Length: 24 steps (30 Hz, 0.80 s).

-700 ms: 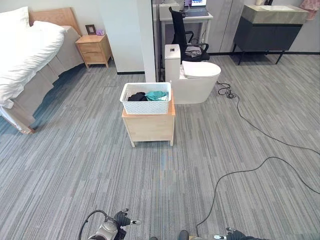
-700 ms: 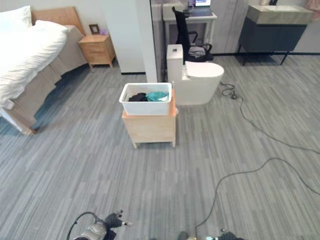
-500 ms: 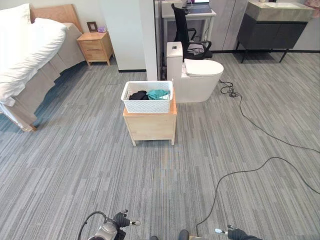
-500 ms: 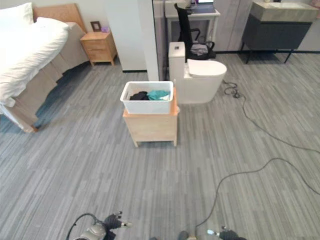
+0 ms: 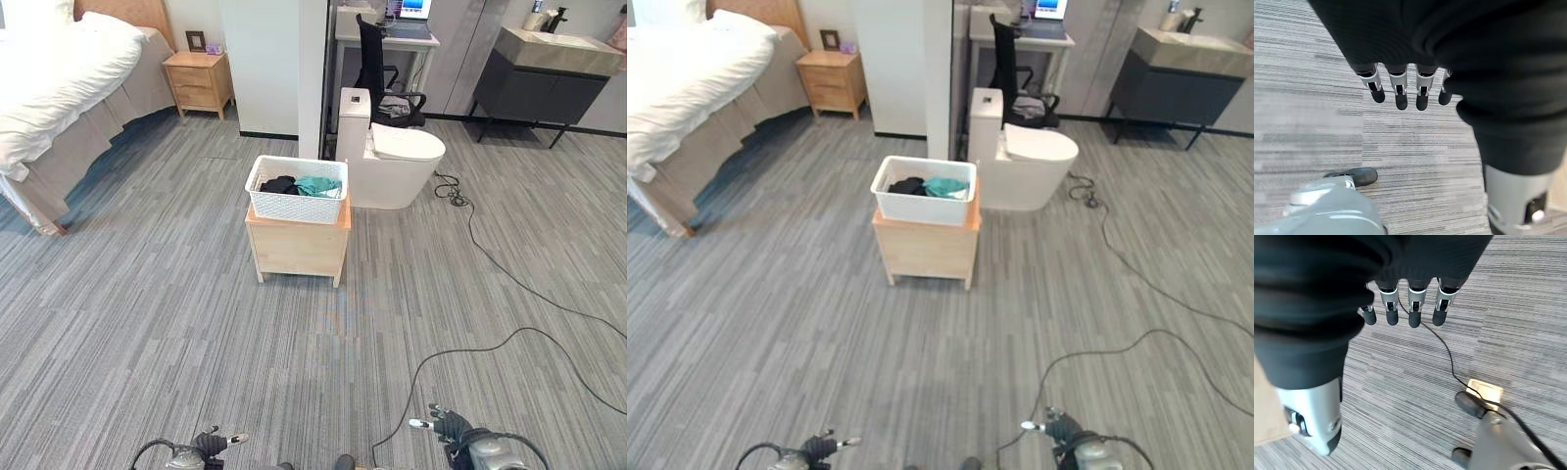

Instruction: Grab the laundry basket,head to the washer,open it,put in the laundry and shut it.

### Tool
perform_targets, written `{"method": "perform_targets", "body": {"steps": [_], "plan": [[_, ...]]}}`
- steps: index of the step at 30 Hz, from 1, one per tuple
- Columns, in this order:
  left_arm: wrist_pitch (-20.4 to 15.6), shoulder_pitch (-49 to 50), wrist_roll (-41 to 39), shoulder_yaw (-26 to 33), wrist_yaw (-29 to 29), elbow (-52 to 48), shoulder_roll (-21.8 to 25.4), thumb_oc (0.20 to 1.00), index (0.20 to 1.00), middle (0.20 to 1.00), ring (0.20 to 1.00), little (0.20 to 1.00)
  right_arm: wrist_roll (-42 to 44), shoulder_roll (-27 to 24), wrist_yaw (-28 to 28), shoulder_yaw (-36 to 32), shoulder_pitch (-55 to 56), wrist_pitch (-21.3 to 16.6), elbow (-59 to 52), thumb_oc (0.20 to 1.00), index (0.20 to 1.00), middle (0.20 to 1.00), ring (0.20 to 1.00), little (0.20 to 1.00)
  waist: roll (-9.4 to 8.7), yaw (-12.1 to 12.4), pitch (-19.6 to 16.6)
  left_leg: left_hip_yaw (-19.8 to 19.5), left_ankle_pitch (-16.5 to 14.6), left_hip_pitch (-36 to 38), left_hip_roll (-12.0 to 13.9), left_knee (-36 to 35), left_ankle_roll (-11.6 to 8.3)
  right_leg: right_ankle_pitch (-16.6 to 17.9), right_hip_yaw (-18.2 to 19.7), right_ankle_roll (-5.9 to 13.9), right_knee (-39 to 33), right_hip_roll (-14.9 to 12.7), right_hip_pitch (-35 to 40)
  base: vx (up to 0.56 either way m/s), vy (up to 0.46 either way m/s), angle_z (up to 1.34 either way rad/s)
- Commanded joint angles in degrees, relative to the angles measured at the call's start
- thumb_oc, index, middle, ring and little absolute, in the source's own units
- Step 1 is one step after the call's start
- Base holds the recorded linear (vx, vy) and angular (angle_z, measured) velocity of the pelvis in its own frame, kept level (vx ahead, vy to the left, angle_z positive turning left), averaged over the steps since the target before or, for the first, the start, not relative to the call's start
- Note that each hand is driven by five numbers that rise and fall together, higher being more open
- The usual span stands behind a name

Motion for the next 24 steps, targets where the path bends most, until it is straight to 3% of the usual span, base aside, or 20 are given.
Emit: {"method": "perform_targets", "body": {"steps": [1, 24], "plan": [[-1.3, -2.2, -1.0, 1.6, 0.8, 0.3, 0.6, 1.0, 1.0, 1.0, 1.0, 1.0, 3.3, -1.0, -0.4, 0.8, -1.7, -1.6, 1.7, 1.0, 1.0, 1.0, 1.0, 1.0, -2.06, 0.1, -0.4, -4.9, 4.1, 0.9, -1.5, -6.9, -1.83, 8.4, 0.8, 8.34, -9.3, -4.9, 9.4, 0.0, 0.0, 0.0], [-1.8, -6.0, 4.4, -4.2, 1.8, -2.4, 0.4, 1.0, 1.0, 1.0, 1.0, 1.0, 1.9, 2.5, -0.9, 2.7, -2.2, -0.9, 5.7, 1.0, 1.0, 1.0, 1.0, 1.0, -1.95, 0.2, 1.6, -4.3, 1.8, -1.5, -3.1, -4.1, 0.03, 7.5, 1.6, 9.33, -2.5, -6.9, 5.6, 0.02, 0.025, -0.01]]}}
